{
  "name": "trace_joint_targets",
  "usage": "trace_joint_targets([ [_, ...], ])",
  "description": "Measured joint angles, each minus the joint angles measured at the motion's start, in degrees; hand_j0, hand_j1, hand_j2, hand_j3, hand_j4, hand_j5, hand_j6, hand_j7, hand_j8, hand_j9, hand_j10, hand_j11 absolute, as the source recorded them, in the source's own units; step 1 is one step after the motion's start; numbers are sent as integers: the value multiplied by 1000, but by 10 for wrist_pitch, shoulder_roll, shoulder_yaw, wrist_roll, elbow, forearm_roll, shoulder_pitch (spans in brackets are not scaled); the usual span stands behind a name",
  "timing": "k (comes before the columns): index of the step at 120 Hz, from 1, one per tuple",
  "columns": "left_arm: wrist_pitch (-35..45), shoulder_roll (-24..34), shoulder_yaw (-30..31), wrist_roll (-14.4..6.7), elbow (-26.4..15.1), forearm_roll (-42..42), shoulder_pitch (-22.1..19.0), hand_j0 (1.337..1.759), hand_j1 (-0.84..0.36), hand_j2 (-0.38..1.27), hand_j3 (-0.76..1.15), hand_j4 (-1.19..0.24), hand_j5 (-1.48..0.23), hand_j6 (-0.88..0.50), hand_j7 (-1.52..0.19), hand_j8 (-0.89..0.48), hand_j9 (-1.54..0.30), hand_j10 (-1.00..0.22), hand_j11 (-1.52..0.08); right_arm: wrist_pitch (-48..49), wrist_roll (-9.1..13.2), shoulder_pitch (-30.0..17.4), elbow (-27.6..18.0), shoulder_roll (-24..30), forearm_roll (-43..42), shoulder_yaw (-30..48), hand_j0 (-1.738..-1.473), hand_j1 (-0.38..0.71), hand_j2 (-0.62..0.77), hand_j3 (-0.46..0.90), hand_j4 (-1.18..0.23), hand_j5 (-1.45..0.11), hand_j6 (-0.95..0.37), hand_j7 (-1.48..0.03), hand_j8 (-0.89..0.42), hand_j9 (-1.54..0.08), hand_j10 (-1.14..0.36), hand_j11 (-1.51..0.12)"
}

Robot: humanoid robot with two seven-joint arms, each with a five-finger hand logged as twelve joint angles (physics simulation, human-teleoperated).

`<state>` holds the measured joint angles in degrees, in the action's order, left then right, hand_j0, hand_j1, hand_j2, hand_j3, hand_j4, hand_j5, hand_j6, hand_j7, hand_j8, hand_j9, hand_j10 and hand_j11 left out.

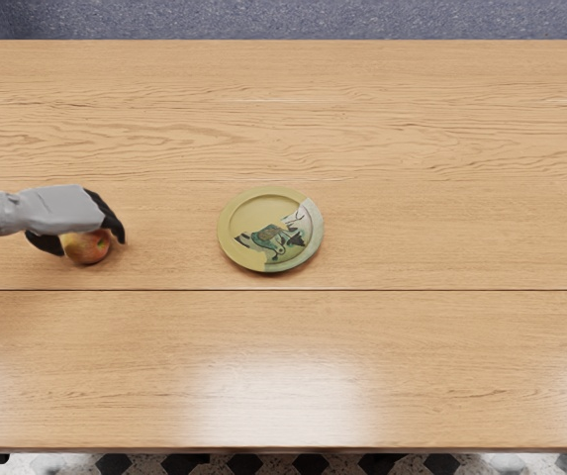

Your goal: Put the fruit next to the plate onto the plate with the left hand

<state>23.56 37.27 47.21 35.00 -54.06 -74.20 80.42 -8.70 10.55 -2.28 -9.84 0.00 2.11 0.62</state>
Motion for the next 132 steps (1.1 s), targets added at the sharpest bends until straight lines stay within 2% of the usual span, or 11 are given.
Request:
trace_joint_targets([
  [15, 3, -7, 0, 0, 3, 0, -1, 1658, -132, 138, 0, -423, -551, -424, -551, -424, -550, -423, -550, 0, 0, 0, 0, 0, 0, 0, -1658, -349, 0, 0, 0, 0, -1, 0, 0, 0, 0, 0],
  [21, 4, -8, 0, -1, 5, 0, -8, 1657, -150, 67, 0, -427, -559, -429, -557, -429, -555, -429, -554, 0, 0, 0, 0, 0, 0, 0, -1658, -349, 0, 0, 0, 0, -1, 0, 0, 0, 0, 0],
  [29, 6, -11, -1, 0, 11, 0, -20, 1657, -155, 76, 0, -434, -565, -435, -564, -435, -563, -435, -562, 0, 0, 0, 0, 0, 0, 0, -1658, -349, 0, 0, 0, 0, -1, 0, 0, 0, 0, 0],
  [57, 11, -11, -3, 0, 23, 0, -21, 1658, -192, 89, 0, -461, -598, -446, -598, -461, -597, -460, -597, 0, 0, 0, 0, 0, 0, 0, -1658, -349, 0, 0, 0, 0, -1, 0, 0, 0, 0, 0],
  [81, 12, -14, -3, 0, 30, 0, -23, 1657, -210, 93, 0, -495, -660, -401, -662, -498, -662, -507, -661, 0, 0, 0, 0, 0, 0, 0, -1658, -349, 0, 0, 0, 0, -1, 0, 0, 0, 0, 0],
  [132, 15, -19, -8, -1, 43, 2, -27, 1654, -240, 98, 0, -432, -764, -337, -757, -432, -756, -566, -754, 0, 0, 0, 0, 0, 0, 0, -1658, -349, 0, 0, 0, 0, 0, 0, 0, 0, 0, 0],
])
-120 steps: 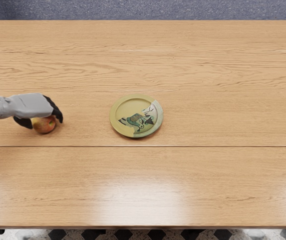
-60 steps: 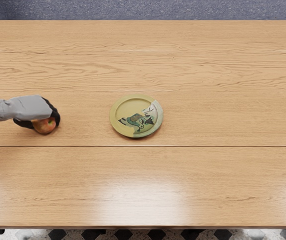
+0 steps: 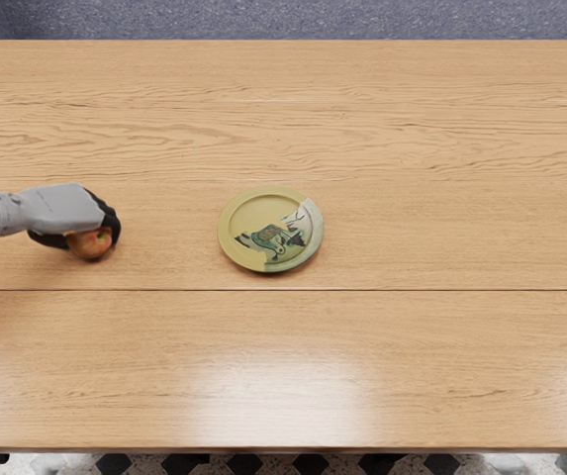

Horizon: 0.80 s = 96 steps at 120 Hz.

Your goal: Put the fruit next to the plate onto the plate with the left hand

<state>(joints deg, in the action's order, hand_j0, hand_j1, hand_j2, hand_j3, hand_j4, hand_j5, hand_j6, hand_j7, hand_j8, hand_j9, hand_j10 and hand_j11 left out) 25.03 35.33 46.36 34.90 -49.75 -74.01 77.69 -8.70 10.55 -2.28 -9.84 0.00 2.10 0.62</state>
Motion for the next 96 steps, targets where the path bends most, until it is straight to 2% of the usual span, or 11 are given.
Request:
trace_joint_targets([
  [28, 6, -1, -68, 0, -2, 2, -9, 1653, -239, 89, 0, -412, -815, -315, -804, -412, -801, -593, -798, 0, 0, 0, 0, 0, 0, 0, -1658, -349, 0, 0, 0, 0, 0, 0, 0, 0, 0, 0],
  [55, 8, -39, -153, 0, -10, 9, -13, 1652, -200, 75, 0, -440, -835, -339, -826, -432, -825, -611, -822, 0, 0, 0, 0, 0, 0, 0, -1658, -349, 0, 0, 0, 0, 0, 0, 0, 0, 0, 0],
  [96, 9, -41, -254, 0, -125, 13, -4, 1652, -181, 35, 0, -434, -863, -339, -842, -435, -836, -615, -834, 0, 0, 0, 0, 0, 0, 0, -1658, -349, 0, 0, 0, 0, 0, 0, 0, 0, 0, 0],
])
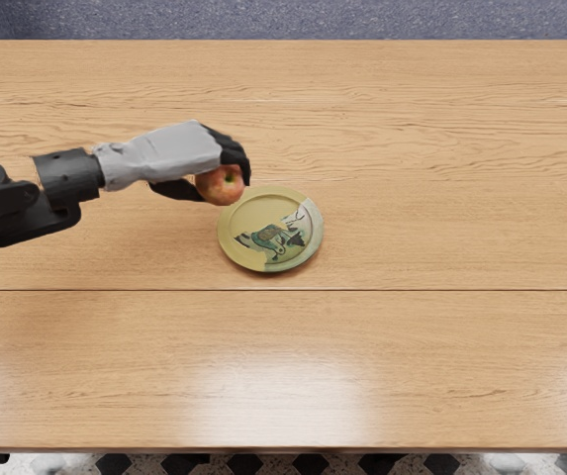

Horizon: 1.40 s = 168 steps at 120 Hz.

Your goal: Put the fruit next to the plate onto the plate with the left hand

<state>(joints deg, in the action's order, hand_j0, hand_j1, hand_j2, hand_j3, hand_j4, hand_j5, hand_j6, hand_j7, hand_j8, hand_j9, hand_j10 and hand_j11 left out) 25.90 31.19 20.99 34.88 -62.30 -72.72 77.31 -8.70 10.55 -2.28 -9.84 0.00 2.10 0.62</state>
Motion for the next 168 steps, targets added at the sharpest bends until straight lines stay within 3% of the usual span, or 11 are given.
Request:
trace_joint_targets([
  [16, 0, -34, -17, 1, -24, 0, -8, 1652, -162, 43, 0, -467, -861, -360, -845, -449, -838, -615, -838, 0, 0, 0, 0, 0, 0, 0, -1658, -349, 0, 0, 0, 0, 0, 0, 0, 0, 0, 0],
  [30, 1, -50, -25, 1, -9, 7, -22, 1653, -166, 163, 0, -479, -846, -381, -839, -460, -831, -610, -832, 0, 0, 0, 0, 0, 0, 0, -1658, -349, 0, 0, 0, 0, 0, 0, 0, 0, 0, 0],
  [54, 1, -65, -35, 1, 31, 31, -36, 1656, -143, 113, 0, -446, -661, -393, -657, -442, -653, -491, -654, 0, 0, 0, 0, 0, 0, 0, -1658, -349, 0, 0, 0, 0, 0, 0, 0, 0, 0, 0],
  [89, 1, -67, -37, 1, 39, 56, -46, 1658, -27, 74, 0, -327, -442, -315, -440, -326, -440, -337, -439, 0, 0, 0, 0, 0, 0, 0, -1658, -349, 0, 0, 0, 0, -1, 0, 0, 0, 0, 0],
  [114, 0, -65, -48, 1, 37, 214, -73, 1658, 172, 36, 0, -156, -206, -153, -206, -156, -205, -159, -205, 0, 0, 0, 0, 0, 0, 0, -1658, -349, 0, 0, 0, 0, -1, 0, 0, 0, 0, 0],
  [146, 0, -55, -106, 1, 40, 451, -109, 1658, 274, 17, 0, -68, -87, -67, -87, -68, -87, -68, -87, 0, 0, 0, 0, 0, 0, 0, -1658, -349, 0, 0, 0, 0, -1, 0, 0, 0, 0, 0],
  [168, -1, -23, -177, 1, 39, 510, -192, 1658, 298, 12, 0, -46, -59, -46, -58, -46, -58, -46, -58, 0, 0, 0, 0, 0, 0, 0, -1658, -349, 0, 0, 0, 0, -1, 0, 0, 0, 0, 0],
])
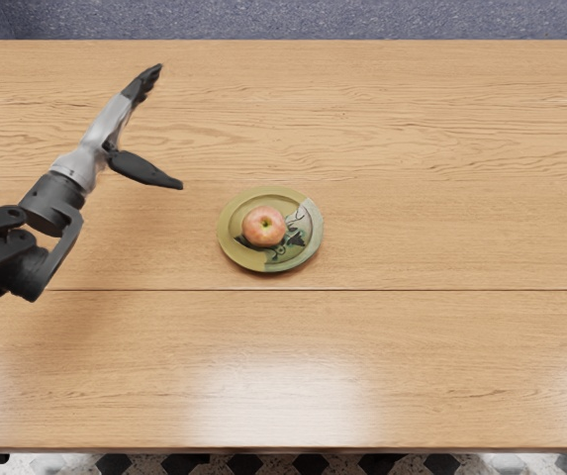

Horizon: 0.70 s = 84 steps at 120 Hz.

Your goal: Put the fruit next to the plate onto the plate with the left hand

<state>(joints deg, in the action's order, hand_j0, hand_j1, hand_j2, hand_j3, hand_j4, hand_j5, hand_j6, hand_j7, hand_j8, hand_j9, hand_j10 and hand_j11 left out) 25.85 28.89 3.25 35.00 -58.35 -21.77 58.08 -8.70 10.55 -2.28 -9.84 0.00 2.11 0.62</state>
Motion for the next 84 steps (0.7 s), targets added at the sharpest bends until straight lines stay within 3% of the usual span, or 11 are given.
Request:
trace_joint_targets([
  [36, -5, 51, -135, 0, -4, 38, -103, 1658, 311, 10, 0, -33, -44, -33, -43, -33, -43, -33, -43, 0, 0, 0, 0, 0, 0, 0, -1658, -349, 0, 0, 0, 0, 0, 0, 0, 0, 0, 0],
  [69, -80, 117, -150, 0, -22, 8, -164, 1658, 319, 9, 0, -26, -35, -26, -35, -26, -35, -26, -35, 0, 0, 0, 0, 0, 0, 0, -1658, -349, 0, 0, 0, 0, -1, 0, 0, 0, 0, 0],
  [84, -107, 128, -150, 0, -43, -30, -168, 1658, 323, 9, 0, -23, -30, -23, -30, -23, -30, -23, -30, 0, 0, 0, 0, 0, 0, 0, -1658, -349, 0, 0, 0, 0, -1, 0, 0, 0, 0, 0],
])
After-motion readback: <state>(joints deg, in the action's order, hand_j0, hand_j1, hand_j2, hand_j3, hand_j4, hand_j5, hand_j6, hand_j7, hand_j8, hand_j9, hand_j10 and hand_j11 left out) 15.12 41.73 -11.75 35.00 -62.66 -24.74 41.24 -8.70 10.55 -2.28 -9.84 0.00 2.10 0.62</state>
